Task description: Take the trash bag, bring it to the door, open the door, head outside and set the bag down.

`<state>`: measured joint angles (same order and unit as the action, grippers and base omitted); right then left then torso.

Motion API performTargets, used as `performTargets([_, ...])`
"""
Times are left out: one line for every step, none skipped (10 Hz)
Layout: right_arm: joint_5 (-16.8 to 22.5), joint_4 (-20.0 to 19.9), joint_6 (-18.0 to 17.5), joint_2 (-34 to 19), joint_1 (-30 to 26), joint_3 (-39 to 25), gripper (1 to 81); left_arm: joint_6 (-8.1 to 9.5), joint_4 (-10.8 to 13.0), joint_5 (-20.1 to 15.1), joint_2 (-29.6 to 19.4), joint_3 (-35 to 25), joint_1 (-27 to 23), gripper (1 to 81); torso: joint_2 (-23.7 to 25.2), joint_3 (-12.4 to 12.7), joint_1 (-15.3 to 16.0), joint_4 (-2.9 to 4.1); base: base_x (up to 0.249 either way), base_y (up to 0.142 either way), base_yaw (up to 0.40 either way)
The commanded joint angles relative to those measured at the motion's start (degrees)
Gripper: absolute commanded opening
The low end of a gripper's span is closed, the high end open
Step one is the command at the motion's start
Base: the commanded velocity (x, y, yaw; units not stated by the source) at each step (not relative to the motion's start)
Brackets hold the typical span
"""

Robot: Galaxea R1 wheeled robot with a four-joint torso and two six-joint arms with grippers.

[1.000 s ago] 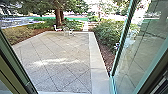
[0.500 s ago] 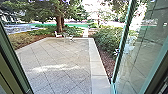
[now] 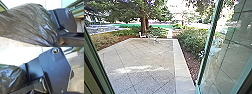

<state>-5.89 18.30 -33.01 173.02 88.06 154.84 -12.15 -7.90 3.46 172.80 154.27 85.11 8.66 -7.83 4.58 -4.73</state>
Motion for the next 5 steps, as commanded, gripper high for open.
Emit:
performTargets([2.81,0.33,0.05,-0.55,-2.50,0.01,81.1,-0.33,0.17,-3.11,0.44,-0.37,-2.80,1.0,0.00,0.00,0.02,0.00,0.112,0.000,0.000])
performTargets([2.81,0.33,0.05,-0.46,-2.58,0.01,81.1,-0.33,0.17,-3.11,0.36,-0.37,-2.80,1.0,0.02,0.02,0.00,0.00,0.112,0.000,0.000])
performTargets([2.81,0.33,0.05,-0.46,-2.58,0.01,81.1,-0.33,0.08,-3.11,0.27,-0.37,-2.80,1.0,-0.05,0.00,0.06,0.00,0.113,0.000,0.000])
performTargets([2.81,0.42,0.05,-0.46,-2.50,0.01,81.1,-0.33,0.08,-3.11,0.27,-0.37,-2.80,1.0,0.02,0.02,-0.02,0.00,0.112,0.000,0.000])
performTargets([2.81,0.42,0.06,-0.37,-2.49,0.01,81.1,-0.41,0.08,-3.11,0.36,-0.37,-2.80,1.0,0.06,0.05,-0.11,0.00,0.112,0.000,0.000])
